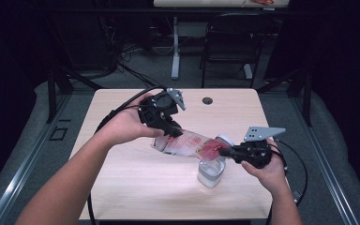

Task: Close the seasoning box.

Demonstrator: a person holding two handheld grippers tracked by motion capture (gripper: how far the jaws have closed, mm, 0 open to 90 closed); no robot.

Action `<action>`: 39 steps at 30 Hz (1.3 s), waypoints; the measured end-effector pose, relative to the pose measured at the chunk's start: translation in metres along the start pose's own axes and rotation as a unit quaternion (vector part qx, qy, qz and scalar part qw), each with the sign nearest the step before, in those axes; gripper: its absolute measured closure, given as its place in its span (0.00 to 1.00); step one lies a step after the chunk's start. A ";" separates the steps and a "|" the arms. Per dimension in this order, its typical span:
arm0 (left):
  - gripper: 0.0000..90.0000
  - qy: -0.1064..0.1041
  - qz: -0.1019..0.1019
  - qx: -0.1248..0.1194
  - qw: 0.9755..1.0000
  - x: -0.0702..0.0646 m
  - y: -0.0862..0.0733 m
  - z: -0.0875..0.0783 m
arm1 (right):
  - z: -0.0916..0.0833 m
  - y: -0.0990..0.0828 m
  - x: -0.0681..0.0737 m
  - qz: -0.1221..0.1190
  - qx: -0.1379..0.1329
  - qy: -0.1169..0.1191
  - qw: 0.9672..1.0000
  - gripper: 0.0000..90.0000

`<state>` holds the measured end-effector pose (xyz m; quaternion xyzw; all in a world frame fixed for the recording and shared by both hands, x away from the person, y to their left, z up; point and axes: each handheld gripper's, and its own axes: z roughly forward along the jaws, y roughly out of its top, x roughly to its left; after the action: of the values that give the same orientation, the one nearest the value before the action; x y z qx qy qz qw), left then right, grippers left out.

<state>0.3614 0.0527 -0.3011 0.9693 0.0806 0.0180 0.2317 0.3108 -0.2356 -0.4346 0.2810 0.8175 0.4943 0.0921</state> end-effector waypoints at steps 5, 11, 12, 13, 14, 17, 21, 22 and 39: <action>0.87 0.002 0.001 0.001 1.000 -0.002 0.002 0.000 | 0.000 0.000 0.000 0.000 0.001 0.001 1.000 0.97; 0.87 0.002 0.002 0.005 1.000 -0.002 0.003 0.000 | 0.000 0.000 0.000 -0.002 0.005 0.000 1.000 0.97; 0.87 0.002 0.004 0.006 1.000 -0.002 0.003 0.000 | 0.000 0.000 0.000 -0.002 0.005 0.000 1.000 0.97; 0.87 0.002 0.003 0.007 1.000 -0.002 0.003 0.000 | 0.000 0.000 0.000 -0.002 0.006 0.000 1.000 0.97; 0.87 0.001 0.003 0.006 1.000 -0.002 0.003 0.000 | 0.000 0.000 0.000 -0.002 0.007 -0.001 1.000 0.97; 0.87 0.001 0.003 0.007 1.000 -0.002 0.003 0.001 | 0.000 0.000 0.000 -0.001 0.007 -0.001 1.000 0.96; 0.87 0.002 0.004 0.006 1.000 -0.002 0.003 0.001 | 0.000 0.000 0.000 -0.001 0.008 -0.001 1.000 0.96; 0.87 0.002 0.004 0.007 1.000 -0.002 0.003 0.001 | 0.000 0.000 0.000 -0.001 0.008 0.000 1.000 0.96; 0.87 0.000 0.002 0.007 1.000 -0.001 0.003 0.002 | -0.001 0.000 0.000 -0.001 0.003 -0.005 1.000 0.92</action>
<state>0.3607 0.0493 -0.3015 0.9710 0.0790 0.0173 0.2250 0.3102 -0.2365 -0.4335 0.2830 0.8187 0.4903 0.0961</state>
